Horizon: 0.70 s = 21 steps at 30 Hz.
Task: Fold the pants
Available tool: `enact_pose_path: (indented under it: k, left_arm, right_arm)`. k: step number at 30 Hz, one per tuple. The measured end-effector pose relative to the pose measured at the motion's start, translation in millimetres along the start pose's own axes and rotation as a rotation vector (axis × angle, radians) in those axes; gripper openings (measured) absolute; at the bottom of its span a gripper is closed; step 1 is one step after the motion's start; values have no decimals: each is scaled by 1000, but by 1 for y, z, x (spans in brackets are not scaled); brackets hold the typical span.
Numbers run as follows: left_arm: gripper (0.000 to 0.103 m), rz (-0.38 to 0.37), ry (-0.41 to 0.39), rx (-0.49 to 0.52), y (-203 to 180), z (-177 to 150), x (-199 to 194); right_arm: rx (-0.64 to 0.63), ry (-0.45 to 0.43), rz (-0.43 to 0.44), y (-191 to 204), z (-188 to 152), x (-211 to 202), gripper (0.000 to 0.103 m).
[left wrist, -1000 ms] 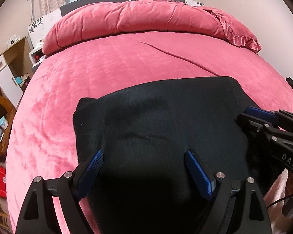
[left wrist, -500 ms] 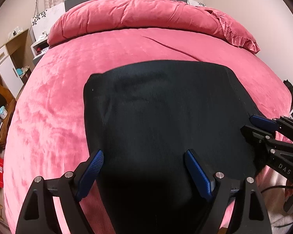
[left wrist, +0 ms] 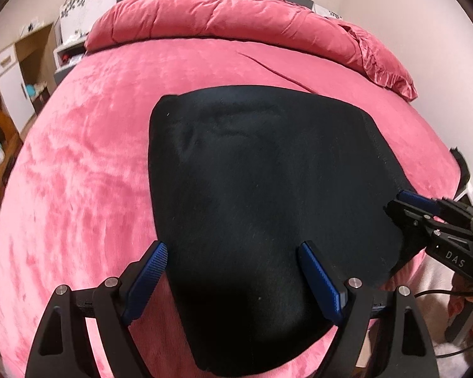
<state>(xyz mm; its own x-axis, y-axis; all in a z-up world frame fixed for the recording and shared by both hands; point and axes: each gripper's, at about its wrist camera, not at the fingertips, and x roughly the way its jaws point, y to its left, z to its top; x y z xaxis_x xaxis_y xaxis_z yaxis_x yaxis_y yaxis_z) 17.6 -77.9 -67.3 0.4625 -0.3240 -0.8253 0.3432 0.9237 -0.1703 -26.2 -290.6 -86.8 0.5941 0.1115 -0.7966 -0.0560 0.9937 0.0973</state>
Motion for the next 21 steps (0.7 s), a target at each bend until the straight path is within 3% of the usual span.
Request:
enact_pose_path:
  k: [9, 14, 21]
  left_arm:
    - [87, -69, -25, -77, 26, -6, -16]
    - [87, -102, -20, -100, 33, -10, -21]
    - [87, -236, 101, -161, 38, -28, -11]
  right_arm:
    - [125, -26, 98, -17, 0, -8, 36]
    - [100, -22, 87, -12, -2, -8, 37]
    - [71, -4, 78, -12, -1, -9, 38]
